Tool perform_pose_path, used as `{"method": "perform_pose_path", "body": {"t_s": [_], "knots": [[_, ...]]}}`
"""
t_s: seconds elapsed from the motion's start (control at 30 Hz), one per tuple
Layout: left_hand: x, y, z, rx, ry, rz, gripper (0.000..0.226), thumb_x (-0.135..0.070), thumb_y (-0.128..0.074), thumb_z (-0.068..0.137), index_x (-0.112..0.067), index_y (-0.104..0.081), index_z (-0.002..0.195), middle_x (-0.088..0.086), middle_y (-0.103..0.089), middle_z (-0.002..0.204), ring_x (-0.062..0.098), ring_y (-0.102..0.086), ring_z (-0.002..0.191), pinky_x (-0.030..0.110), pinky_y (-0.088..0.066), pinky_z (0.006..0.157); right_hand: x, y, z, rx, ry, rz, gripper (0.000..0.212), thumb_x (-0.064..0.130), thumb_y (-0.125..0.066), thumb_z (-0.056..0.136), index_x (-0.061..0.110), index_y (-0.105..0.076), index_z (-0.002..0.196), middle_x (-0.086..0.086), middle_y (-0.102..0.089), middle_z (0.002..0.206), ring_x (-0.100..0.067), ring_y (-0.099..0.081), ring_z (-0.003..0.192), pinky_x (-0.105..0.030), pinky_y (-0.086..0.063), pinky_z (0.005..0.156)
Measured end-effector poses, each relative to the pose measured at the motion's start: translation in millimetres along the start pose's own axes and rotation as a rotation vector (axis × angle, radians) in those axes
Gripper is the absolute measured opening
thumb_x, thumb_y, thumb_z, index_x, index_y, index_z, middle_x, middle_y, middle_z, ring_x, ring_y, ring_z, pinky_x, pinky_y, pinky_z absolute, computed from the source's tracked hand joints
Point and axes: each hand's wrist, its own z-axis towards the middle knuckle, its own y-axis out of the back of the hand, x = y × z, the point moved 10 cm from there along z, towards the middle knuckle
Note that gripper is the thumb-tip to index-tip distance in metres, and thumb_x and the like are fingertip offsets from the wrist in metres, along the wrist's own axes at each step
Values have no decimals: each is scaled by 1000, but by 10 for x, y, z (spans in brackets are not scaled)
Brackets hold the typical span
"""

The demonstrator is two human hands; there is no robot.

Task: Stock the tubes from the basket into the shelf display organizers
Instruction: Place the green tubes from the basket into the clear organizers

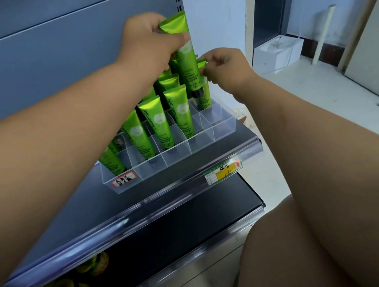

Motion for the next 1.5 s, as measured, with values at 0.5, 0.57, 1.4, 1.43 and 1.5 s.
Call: {"method": "perform_pose_path", "body": {"t_s": [0.5,0.57,1.4,1.43,1.5], "knots": [[119,16,38,-9,45,-11,23,-24,-81,84,-12,-66,96,6,-64,88,17,-60,72,39,-60,68,-59,-2,-7,21,-8,16,31,-7,-56,89,8,-77,107,-1,-68,78,3,-58,58,-15,-48,63],[119,5,25,-7,47,-2,26,-24,-81,84,-8,-68,101,7,-64,89,17,-60,73,41,-60,69,-49,-8,-13,15,-9,17,30,-8,-56,89,5,-76,107,-1,-68,76,4,-58,56,-14,-48,62],[32,-119,30,9,-120,51,35,-30,-83,70,-1,-71,85,7,-61,66,14,-49,58,30,-44,60,68,-37,-46,-44,-47,-3,48,5,-69,76,13,-67,123,2,-72,98,-11,-70,92,-34,-59,90],[3,-134,28,16,-133,71,32,-29,-83,71,-3,-71,84,0,-57,62,12,-46,56,28,-39,59,63,-14,-48,-51,-48,-2,49,8,-70,74,14,-67,122,-1,-73,102,-15,-71,96,-39,-59,91],[-51,-147,29,16,-152,115,27,-27,-82,73,-5,-71,83,-7,-53,59,10,-45,55,27,-38,59,54,20,-52,-61,-52,-11,46,10,-71,74,16,-68,120,-3,-72,104,-17,-71,97,-41,-60,91]]}}
